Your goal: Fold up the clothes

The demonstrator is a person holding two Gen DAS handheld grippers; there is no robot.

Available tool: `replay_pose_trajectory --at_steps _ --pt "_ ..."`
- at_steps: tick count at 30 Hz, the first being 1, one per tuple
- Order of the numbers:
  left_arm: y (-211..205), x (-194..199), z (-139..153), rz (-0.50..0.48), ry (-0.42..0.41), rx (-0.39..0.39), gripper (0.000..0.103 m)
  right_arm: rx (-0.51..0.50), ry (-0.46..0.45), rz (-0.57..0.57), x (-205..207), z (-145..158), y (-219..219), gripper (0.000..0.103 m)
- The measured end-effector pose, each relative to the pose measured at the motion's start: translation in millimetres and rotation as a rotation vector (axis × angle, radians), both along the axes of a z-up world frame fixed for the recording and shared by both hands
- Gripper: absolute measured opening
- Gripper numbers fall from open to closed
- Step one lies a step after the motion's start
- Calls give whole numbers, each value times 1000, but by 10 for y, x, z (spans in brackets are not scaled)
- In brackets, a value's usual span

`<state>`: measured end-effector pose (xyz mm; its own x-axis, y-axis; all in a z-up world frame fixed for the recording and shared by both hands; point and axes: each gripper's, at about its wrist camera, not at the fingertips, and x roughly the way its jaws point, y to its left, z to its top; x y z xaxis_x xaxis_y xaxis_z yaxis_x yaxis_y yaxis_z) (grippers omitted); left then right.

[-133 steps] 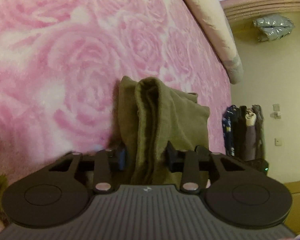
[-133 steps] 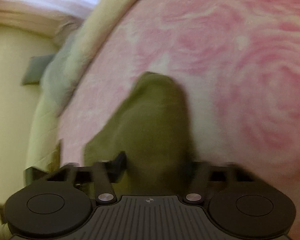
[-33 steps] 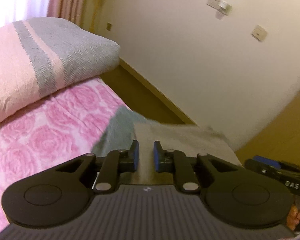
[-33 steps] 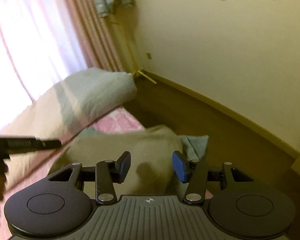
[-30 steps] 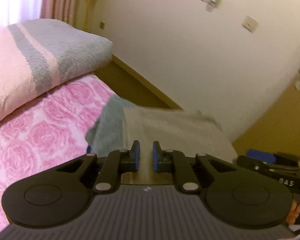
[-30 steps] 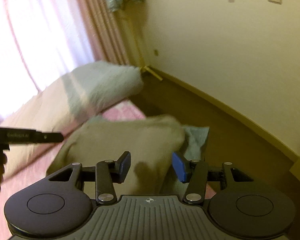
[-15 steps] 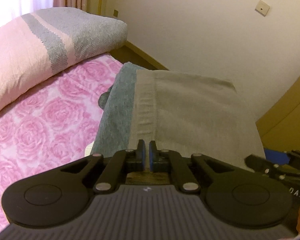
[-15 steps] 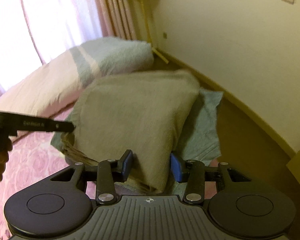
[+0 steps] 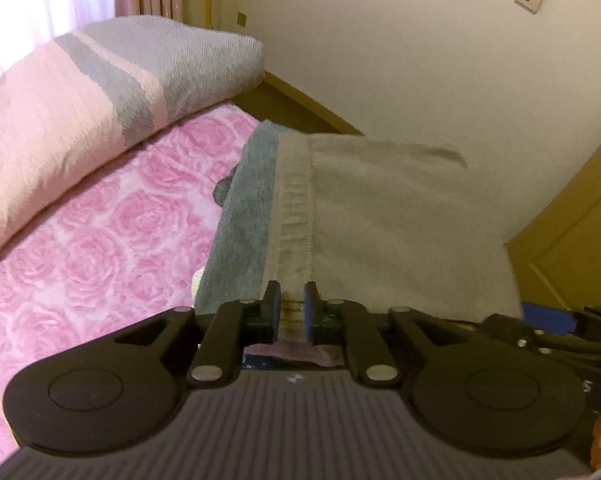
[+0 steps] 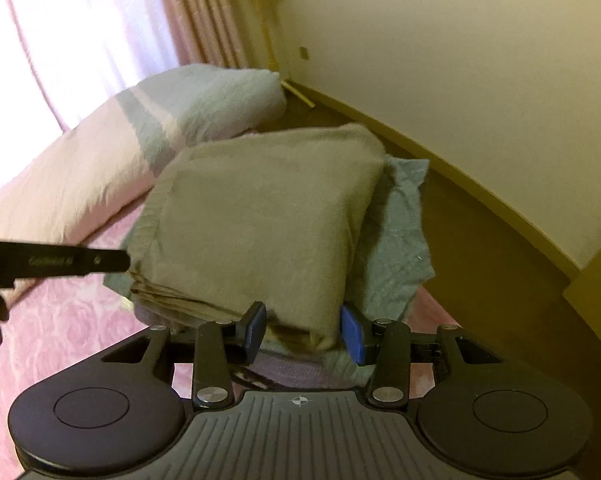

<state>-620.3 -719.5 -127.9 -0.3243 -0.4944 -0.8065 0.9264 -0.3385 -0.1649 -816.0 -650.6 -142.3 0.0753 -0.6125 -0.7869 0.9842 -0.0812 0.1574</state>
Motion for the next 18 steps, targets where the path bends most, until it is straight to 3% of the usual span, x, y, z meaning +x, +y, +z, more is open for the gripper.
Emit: replay_pose_trajectory --at_steps 2,7,18 --pt "109 56 161 -4 6 -19 26 3 5 -22 70 99 98 44" --pt "391 199 496 -23 4 -65 29 2 20 -78 211 300 292 44" --pt "897 418 1025 -76 -43 -165 48 -93 42 -163 602 844 871 45"
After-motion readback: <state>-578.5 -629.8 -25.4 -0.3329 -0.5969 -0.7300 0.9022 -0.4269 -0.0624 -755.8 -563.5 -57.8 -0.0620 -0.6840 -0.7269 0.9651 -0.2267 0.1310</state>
